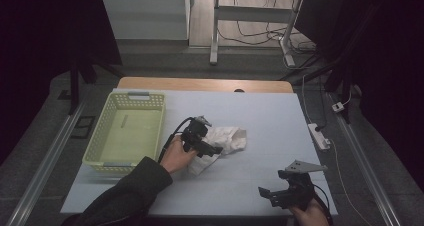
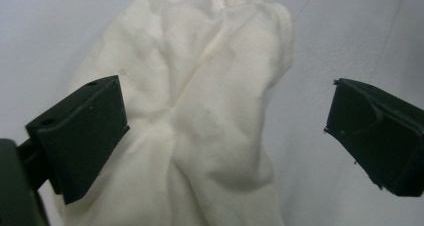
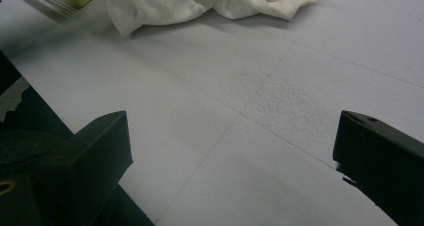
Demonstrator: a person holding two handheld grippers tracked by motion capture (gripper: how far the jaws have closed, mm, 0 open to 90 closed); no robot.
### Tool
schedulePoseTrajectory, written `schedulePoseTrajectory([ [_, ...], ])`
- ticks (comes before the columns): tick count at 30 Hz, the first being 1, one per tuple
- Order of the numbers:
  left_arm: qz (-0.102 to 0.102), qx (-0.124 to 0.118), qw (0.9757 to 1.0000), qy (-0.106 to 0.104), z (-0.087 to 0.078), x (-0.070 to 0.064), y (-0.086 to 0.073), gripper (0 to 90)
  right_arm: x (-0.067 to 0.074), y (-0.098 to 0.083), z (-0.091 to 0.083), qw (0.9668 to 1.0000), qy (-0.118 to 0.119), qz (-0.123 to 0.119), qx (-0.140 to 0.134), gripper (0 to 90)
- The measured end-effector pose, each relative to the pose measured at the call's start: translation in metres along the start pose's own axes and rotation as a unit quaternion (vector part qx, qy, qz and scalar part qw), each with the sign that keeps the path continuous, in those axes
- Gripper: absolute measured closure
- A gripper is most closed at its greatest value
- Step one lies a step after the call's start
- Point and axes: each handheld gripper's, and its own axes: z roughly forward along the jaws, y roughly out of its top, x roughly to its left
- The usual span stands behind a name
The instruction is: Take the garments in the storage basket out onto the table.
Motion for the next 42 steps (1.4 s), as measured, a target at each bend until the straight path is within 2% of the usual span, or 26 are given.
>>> schedulePoseTrajectory([
  [9,0.013,-0.012,0.9998,-0.011,-0.006,-0.005,0.0,0.0,0.0,0.0,0.0,1.0,0.001,-0.001,0.0,1.8],
  [14,0.032,-0.012,0.9991,-0.023,-0.012,-0.007,0.0,0.0,0.0,0.0,0.0,1.0,0.001,-0.002,0.0,1.8],
  [18,0.026,-0.025,0.9986,-0.04,-0.018,-0.006,-0.001,0.0,0.0,0.0,0.0,1.0,0.002,-0.003,0.0,1.8],
  [22,0.028,-0.033,0.9984,-0.035,-0.024,-0.007,-0.001,0.0,0.0,0.0,0.0,1.0,0.003,-0.004,0.001,1.8],
  [32,0.037,-0.048,0.9973,-0.041,-0.034,-0.012,-0.004,0.2,0.001,0.0,0.0,1.0,0.003,-0.004,0.001,1.8],
  [42,0.035,-0.057,0.997,-0.039,-0.049,-0.014,-0.011,0.2,0.001,0.0,0.001,1.0,0.004,-0.006,0.002,1.8],
])
